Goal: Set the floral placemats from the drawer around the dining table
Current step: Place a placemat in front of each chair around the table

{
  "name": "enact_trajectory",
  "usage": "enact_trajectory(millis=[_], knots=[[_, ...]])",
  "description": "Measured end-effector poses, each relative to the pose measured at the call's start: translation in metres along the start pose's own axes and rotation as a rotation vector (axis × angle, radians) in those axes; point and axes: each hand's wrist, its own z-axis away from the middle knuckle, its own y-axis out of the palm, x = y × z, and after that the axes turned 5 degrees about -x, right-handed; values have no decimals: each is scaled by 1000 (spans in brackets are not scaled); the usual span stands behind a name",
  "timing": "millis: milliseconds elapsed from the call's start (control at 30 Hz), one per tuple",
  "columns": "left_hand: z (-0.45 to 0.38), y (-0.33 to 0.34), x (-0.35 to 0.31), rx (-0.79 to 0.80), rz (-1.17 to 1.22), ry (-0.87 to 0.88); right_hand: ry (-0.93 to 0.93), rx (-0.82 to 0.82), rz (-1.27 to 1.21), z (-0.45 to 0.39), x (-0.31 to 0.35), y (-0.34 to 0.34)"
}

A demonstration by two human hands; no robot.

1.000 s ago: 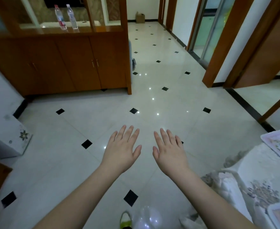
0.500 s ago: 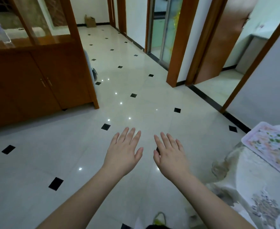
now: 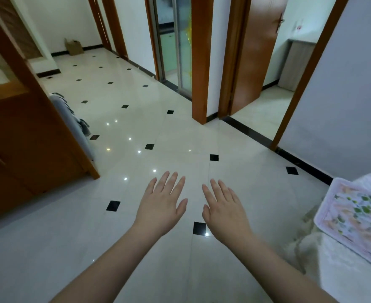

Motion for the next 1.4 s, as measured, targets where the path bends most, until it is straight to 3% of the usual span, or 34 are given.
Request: enact_trajectory(millis=[133, 333, 800, 1067, 1400], knots=[[-56, 11, -6, 26, 48, 34, -5, 34, 23, -46, -25, 2], [-149, 28, -3, 30, 83, 113, 131, 24, 76, -113, -58, 14], [-371, 67, 4, 28, 78, 471, 437, 35, 111, -264, -115, 38], [-455, 85, -95, 47, 128, 711, 672, 27, 138, -272, -201, 32], [-519, 98, -278, 14, 121, 940, 985, -70, 77, -229, -350, 24]])
